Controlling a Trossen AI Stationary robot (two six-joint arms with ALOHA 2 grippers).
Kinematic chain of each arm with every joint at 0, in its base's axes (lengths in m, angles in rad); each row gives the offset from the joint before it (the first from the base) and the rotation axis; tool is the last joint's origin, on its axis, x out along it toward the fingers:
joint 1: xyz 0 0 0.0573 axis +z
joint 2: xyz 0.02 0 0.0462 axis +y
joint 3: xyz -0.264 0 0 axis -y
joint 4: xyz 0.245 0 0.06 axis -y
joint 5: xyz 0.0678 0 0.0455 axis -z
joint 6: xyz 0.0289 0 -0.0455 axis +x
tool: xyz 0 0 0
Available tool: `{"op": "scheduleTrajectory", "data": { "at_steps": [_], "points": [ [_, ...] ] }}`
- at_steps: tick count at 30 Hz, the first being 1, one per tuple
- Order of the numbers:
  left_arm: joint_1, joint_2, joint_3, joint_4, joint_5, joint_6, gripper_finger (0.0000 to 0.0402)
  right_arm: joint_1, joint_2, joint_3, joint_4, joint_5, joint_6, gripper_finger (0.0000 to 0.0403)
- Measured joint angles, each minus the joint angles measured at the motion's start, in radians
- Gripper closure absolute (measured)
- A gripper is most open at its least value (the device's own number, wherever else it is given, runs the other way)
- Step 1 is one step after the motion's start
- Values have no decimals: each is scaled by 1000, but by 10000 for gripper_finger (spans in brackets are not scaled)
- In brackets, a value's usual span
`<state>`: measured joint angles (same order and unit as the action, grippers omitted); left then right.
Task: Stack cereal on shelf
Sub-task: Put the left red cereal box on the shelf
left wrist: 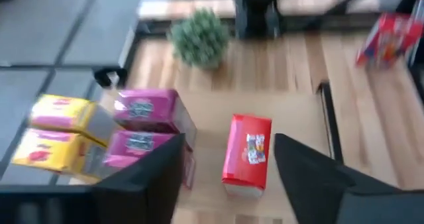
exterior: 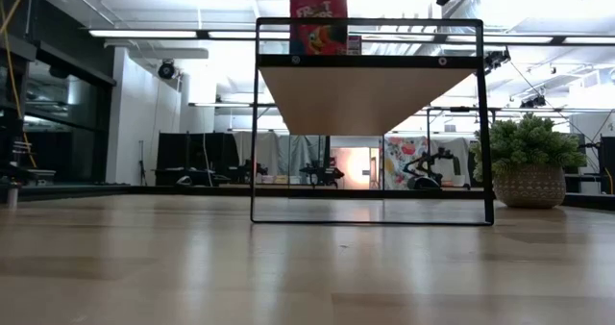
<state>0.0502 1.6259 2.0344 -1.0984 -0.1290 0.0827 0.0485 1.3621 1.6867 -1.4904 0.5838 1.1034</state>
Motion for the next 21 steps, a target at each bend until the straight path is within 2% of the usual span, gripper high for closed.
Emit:
{"op": "scheduleTrajectory", "data": {
  "at_steps": [3, 7, 8, 11, 14, 18, 21],
  "points": [
    [10, -161, -202, 160, -4, -31, 253, 25, 0, 0, 15, -35, -42, 403],
    [28, -411, -569, 401, -9, -128, 367, 68, 4, 0, 99, -86, -104, 403],
    [31, -471, -657, 452, -10, -161, 383, 83, 9, 0, 133, -103, -130, 403],
    [40, -625, -876, 564, -25, -269, 388, 126, 47, 0, 241, -167, -227, 403],
    [46, -713, -1030, 599, -44, -372, 398, 164, 109, 0, 339, -234, -322, 403],
    [59, -727, -1144, 675, -29, -429, 400, 200, 211, 0, 478, -328, -435, 403],
    [69, -673, -1175, 760, 3, -429, 401, 205, 272, 0, 537, -354, -473, 403]
  ]
}}
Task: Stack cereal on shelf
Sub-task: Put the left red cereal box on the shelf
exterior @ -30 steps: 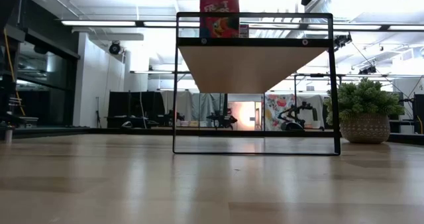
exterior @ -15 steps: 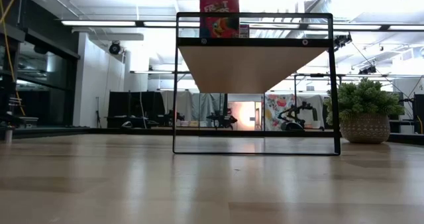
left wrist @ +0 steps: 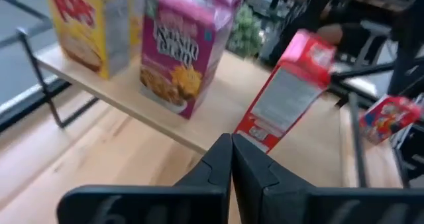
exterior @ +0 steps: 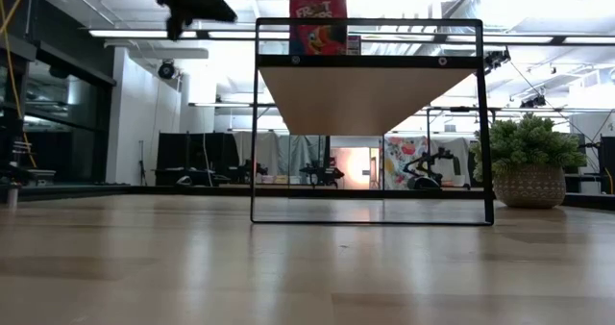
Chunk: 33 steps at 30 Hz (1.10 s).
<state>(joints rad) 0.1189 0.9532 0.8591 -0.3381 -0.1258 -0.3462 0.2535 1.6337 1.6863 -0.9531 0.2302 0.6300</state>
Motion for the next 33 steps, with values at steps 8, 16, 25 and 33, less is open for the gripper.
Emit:
{"op": "scheduleTrajectory", "data": {
  "at_steps": [8, 16, 25, 33],
  "points": [
    [15, 213, 0, 248, 15, 60, 401, -40, 69, 0, -10, 91, -9, 403],
    [19, 343, 0, 430, 55, 60, 401, -64, 66, 0, -19, 79, -37, 403],
    [18, 393, 0, 504, 64, 34, 401, -64, 66, 0, -44, 62, -53, 403],
    [17, 388, 0, 500, 131, 6, 401, -96, 66, 0, -64, 91, -83, 403]
  ]
}}
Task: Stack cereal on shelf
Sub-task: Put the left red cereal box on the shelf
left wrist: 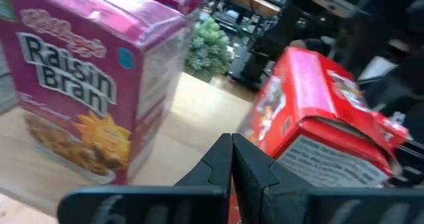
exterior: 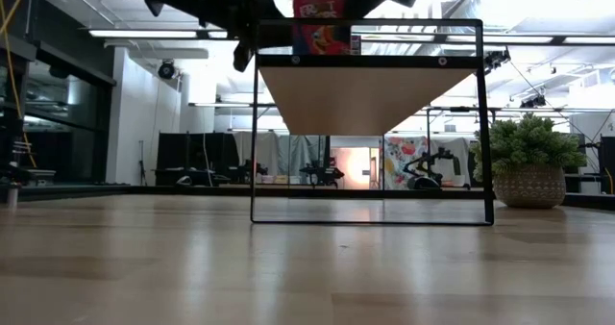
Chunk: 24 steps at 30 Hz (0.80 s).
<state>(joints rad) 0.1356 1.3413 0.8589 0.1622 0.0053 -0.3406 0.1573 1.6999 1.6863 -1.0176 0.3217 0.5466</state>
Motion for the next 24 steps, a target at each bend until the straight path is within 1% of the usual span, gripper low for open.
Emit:
{"op": "scheduleTrajectory", "data": {
  "at_steps": [7, 9, 15, 24],
  "points": [
    [-23, -13, 0, -14, 38, -25, 401, -28, 0, 0, -2, -3, -40, 403],
    [-34, -19, 1, -8, 38, -25, 401, -36, 0, 0, -2, -4, -54, 403],
    [-54, -70, 0, -58, 37, -53, 401, -62, 0, 0, 1, -4, -78, 403],
    [-97, -116, 0, -82, 5, -81, 401, -97, 0, 0, 82, -17, -126, 403]
  ]
}}
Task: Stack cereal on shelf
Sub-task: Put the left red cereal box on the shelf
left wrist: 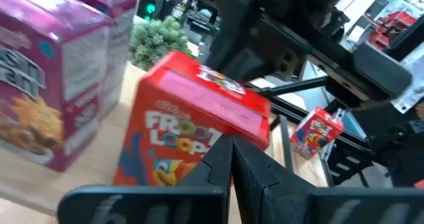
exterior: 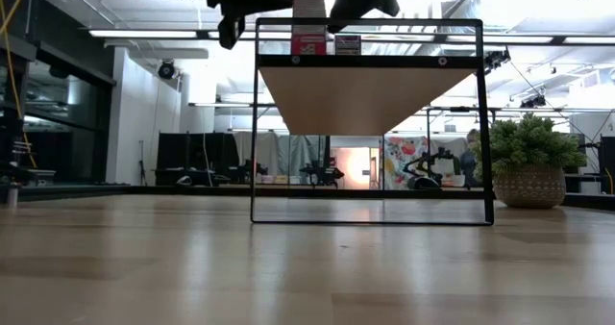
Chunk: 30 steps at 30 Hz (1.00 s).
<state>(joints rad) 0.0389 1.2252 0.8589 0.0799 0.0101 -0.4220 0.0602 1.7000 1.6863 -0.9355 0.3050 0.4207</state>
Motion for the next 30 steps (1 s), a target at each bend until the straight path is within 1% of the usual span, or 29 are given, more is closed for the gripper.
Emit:
{"op": "scheduleTrajectory", "data": {
  "at_steps": [3, 6, 10, 13, 16, 18, 22, 24, 30],
  "points": [
    [-19, 0, 0, -2, -5, -28, 401, -8, 0, 0, 5, -5, -3, 403],
    [-36, 6, 0, -5, -21, -22, 401, -13, 0, 0, 5, -9, -3, 403],
    [-35, 3, 0, -19, -71, 14, 401, -15, 0, 0, -15, -11, -3, 403],
    [-12, 3, 0, -37, -79, 59, 401, -14, 0, 0, -37, -39, 9, 403],
    [17, 3, 0, -42, -76, 78, 401, -13, 0, 0, -43, -79, 30, 403],
    [34, 3, 0, -41, -70, 91, 401, -11, 0, 0, -37, -87, 43, 403],
    [58, 3, 0, -36, -66, 95, 401, -7, 0, 0, -31, -89, 50, 403],
    [67, 3, 0, -36, -48, 100, 401, -7, 0, 0, -30, -97, 53, 403],
    [68, 38, 0, -23, -36, 111, 401, -7, 0, 0, -22, -102, 61, 403]
  ]
}}
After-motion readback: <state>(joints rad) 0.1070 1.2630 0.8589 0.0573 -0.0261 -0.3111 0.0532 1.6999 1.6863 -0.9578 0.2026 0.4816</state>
